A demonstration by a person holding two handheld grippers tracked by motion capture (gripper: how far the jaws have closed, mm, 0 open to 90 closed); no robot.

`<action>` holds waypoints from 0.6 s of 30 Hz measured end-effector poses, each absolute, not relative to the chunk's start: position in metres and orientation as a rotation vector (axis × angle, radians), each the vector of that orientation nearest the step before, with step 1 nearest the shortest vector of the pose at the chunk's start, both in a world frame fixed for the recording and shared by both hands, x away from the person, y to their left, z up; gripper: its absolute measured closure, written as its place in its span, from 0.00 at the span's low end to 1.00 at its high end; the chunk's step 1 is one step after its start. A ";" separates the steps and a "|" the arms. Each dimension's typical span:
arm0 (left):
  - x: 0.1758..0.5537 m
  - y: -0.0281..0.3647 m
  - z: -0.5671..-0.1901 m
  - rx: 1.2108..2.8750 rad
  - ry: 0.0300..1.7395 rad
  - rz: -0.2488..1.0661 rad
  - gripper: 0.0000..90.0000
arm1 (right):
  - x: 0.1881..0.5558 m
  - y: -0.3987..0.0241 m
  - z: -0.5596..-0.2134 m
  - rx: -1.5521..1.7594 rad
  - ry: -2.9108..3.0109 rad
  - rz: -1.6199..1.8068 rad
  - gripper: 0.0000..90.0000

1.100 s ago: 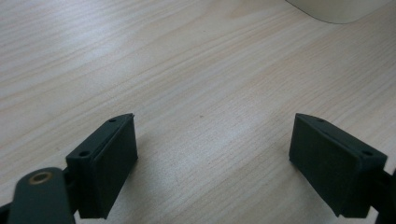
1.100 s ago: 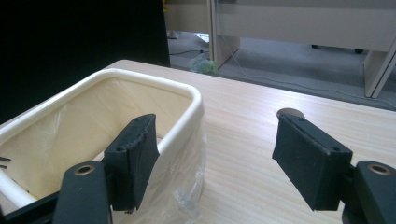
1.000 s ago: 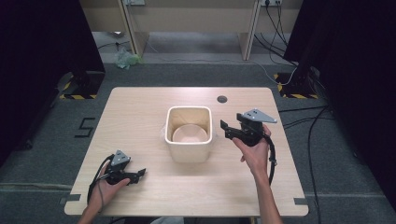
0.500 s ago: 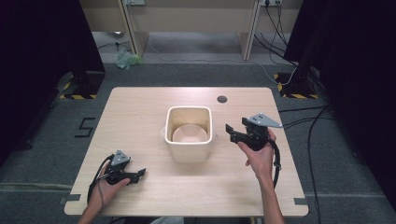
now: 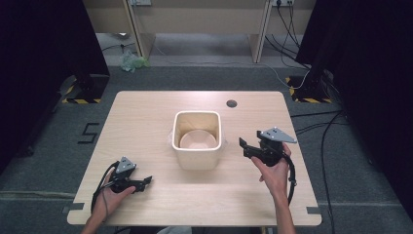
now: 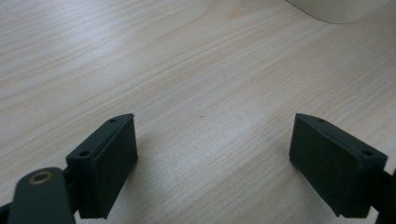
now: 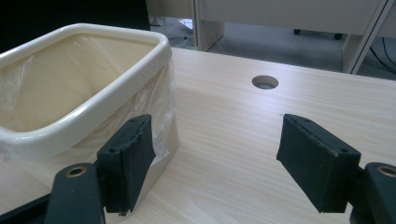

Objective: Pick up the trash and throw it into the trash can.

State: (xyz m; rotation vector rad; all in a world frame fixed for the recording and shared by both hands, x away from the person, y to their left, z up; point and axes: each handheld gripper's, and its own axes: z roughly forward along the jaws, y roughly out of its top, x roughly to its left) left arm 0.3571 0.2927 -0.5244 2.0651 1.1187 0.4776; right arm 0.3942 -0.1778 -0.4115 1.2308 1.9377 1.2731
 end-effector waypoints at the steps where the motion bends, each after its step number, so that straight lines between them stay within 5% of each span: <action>1: 0.357 0.293 -0.524 2.065 1.119 0.477 0.16 | 0.393 -0.177 -0.412 1.226 1.935 1.263 0.29; 18: 0.357 0.293 -0.524 2.065 1.118 0.478 0.16 | 0.387 -0.173 -0.433 1.212 1.995 1.221 0.28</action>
